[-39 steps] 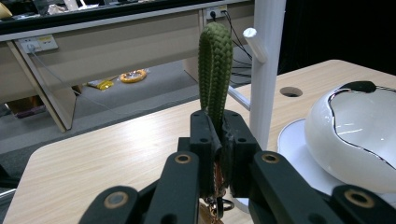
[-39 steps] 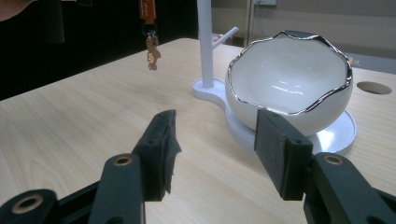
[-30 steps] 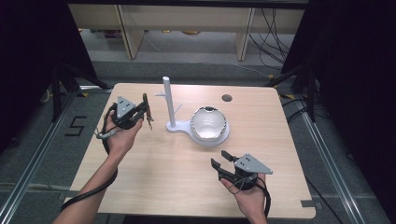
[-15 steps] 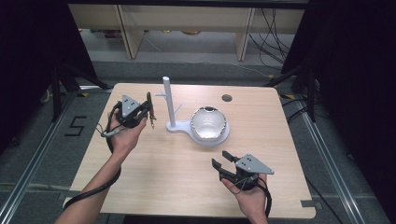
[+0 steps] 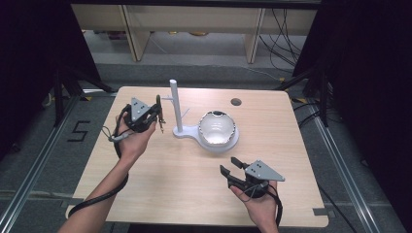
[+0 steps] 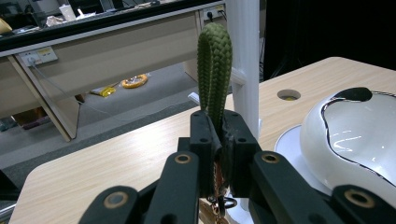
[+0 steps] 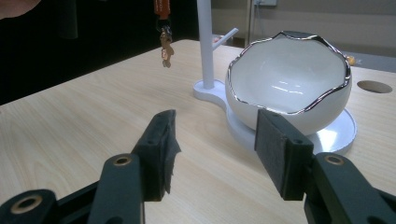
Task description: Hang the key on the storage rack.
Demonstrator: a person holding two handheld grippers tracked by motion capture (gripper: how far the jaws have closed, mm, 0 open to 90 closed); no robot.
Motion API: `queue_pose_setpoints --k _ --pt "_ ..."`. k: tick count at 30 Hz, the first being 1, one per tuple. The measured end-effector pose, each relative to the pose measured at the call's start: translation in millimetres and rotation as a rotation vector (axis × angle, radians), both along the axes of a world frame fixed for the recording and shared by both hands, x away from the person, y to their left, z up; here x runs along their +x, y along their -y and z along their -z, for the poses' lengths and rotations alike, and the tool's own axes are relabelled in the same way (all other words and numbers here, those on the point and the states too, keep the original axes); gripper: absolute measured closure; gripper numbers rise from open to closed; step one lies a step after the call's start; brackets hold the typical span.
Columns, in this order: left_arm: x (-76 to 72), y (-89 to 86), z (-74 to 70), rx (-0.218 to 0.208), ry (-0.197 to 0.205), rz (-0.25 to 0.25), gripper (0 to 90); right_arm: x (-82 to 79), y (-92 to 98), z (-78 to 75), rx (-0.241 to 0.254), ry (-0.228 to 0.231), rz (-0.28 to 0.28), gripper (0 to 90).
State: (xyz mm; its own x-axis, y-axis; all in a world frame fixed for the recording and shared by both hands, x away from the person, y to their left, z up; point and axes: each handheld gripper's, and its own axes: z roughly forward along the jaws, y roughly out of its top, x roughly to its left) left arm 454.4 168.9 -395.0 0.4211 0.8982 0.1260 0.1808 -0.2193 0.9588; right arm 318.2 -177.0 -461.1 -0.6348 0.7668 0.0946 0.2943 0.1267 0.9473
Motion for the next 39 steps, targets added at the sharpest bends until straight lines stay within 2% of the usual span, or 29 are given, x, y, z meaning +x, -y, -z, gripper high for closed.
queue_pose_setpoints --k 7,9,18,23,30,32,33,34,36,37,39 --pt "1.7 0.2 -0.7 0.009 0.000 -0.002 83.5 0.6 0.0 0.4 0.000 0.008 -0.003 49.3" --pt "2.7 0.0 -1.1 0.019 -0.003 -0.007 83.5 0.2 0.0 0.6 0.005 -0.005 0.002 49.3" --pt "9.5 3.1 -0.5 0.028 -0.015 -0.007 83.5 0.3 1.5 0.4 -0.003 -0.004 0.011 49.3" --pt "9.9 7.7 -1.7 0.037 -0.013 -0.005 83.5 1.1 1.0 1.0 0.011 0.000 0.000 49.2" --pt "9.2 11.7 -1.4 0.057 -0.005 0.002 83.5 1.7 1.3 0.4 0.005 0.014 -0.002 49.3" --pt "8.8 13.1 -0.7 0.056 -0.008 0.000 83.5 1.8 0.9 0.7 0.009 0.013 -0.004 49.2" --pt "8.5 13.7 -0.3 0.057 -0.011 -0.001 83.4 0.3 0.4 0.6 0.019 -0.007 0.003 49.3" --pt "8.2 14.4 -0.1 0.063 -0.008 -0.001 83.5 1.6 0.9 0.6 0.007 0.012 -0.008 49.2" --pt "7.6 15.4 0.0 0.074 -0.004 0.000 83.4 1.6 0.9 0.5 0.005 0.014 -0.007 49.2" --pt "7.1 16.2 0.1 0.074 -0.006 -0.001 83.4 0.1 0.5 0.2 0.015 -0.002 0.005 49.2" --pt "7.1 16.7 0.4 0.076 -0.002 0.001 83.4 0.7 1.2 -0.1 0.006 0.007 0.009 49.2"
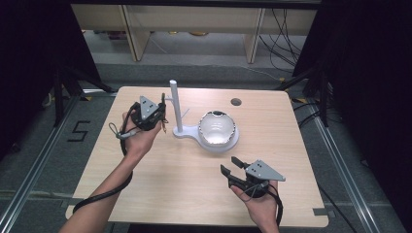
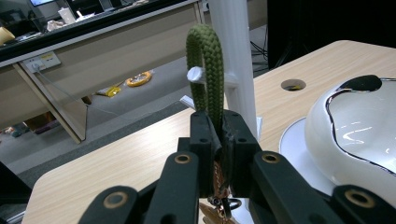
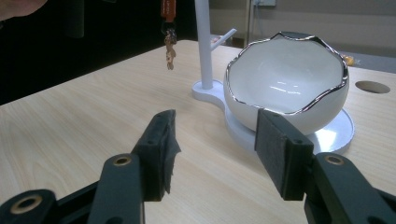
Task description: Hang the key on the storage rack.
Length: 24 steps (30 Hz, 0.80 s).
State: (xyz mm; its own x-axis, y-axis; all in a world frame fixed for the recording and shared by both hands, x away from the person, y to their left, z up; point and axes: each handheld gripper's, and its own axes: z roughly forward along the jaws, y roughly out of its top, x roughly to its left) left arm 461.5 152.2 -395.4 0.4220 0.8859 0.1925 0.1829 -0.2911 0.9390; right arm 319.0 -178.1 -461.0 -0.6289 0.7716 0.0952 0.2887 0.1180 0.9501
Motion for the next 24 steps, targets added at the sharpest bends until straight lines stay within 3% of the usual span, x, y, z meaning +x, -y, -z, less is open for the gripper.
queue_pose_setpoints --k 12,19,24 --pt "-1.4 3.7 1.9 0.018 0.002 0.002 83.5 -0.3 0.6 -0.3 -0.004 -0.004 0.003 49.2" --pt "2.8 6.5 12.5 0.025 -0.033 0.038 82.7 -0.7 0.7 -0.2 -0.004 -0.010 0.005 49.2" --pt "-8.0 3.1 24.8 -0.017 -0.042 0.086 68.0 -0.6 3.9 -0.8 -0.015 -0.004 0.000 49.0"
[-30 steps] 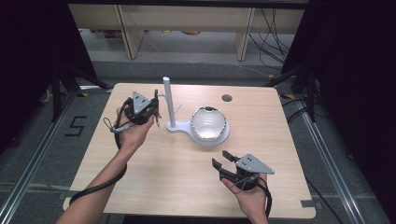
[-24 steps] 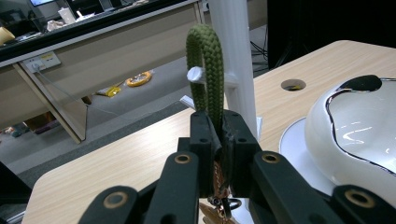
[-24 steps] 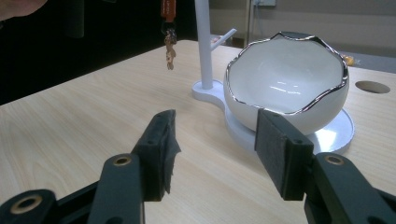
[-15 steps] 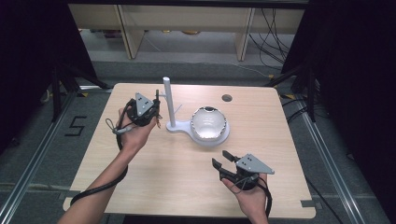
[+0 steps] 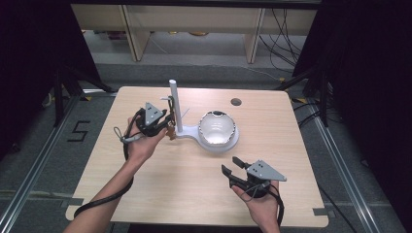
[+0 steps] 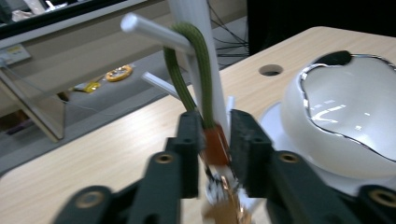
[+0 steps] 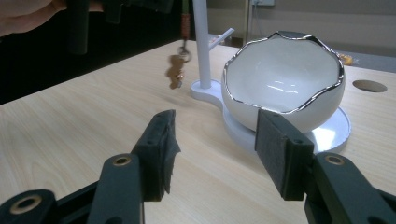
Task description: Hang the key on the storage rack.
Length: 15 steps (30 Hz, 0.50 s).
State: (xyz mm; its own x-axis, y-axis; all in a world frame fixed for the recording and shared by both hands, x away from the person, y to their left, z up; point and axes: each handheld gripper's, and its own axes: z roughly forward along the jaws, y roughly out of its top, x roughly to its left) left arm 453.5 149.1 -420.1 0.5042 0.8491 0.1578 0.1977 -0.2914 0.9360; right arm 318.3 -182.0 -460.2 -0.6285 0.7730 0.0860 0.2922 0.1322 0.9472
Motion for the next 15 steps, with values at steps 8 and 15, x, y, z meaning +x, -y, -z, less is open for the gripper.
queue_pose_setpoints --k 8,15 --pt "-46.9 -42.8 39.3 -0.135 -0.009 -0.009 43.6 3.8 12.5 5.9 0.005 0.026 0.029 48.8" --pt "-91.8 -80.3 84.4 -0.192 -0.021 -0.079 38.3 4.4 23.3 11.7 -0.014 -0.017 0.066 47.8"
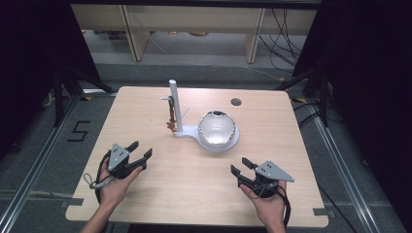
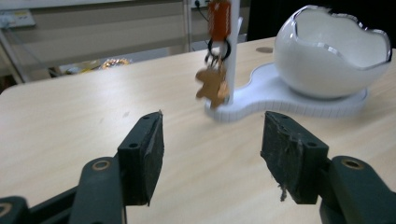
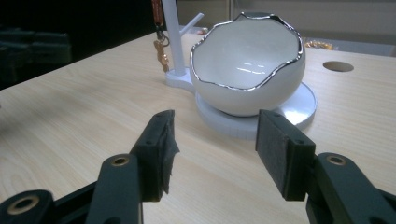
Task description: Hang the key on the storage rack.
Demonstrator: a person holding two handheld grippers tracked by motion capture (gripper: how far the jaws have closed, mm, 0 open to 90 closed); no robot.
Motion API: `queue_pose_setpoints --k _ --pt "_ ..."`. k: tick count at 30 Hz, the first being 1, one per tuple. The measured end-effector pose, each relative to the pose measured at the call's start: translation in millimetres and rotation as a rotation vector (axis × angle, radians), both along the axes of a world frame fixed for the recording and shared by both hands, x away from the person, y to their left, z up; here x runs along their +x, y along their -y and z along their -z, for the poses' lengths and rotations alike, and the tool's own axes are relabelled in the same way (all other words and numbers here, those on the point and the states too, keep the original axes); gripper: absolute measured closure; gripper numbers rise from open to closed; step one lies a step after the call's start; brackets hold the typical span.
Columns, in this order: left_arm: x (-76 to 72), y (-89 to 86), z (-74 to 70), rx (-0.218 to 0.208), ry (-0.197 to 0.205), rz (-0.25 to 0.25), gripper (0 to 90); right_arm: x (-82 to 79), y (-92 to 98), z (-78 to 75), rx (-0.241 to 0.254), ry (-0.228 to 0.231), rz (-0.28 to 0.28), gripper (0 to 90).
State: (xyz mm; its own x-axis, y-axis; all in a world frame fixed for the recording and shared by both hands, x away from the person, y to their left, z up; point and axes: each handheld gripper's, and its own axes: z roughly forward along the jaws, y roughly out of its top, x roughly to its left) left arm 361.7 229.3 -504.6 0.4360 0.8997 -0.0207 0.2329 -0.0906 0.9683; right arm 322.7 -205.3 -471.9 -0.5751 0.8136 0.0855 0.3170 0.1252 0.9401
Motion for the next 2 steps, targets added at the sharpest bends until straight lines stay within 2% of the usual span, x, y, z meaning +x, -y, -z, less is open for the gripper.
queue_pose_setpoints --k 1,2 --pt "-4.2 -2.9 5.0 -0.015 0.011 -0.007 38.1 0.8 1.5 0.6 -0.019 0.014 0.011 47.4" --pt "-8.3 -5.3 7.7 -0.026 0.009 -0.016 38.0 0.1 0.6 1.7 0.007 -0.013 0.010 47.2"
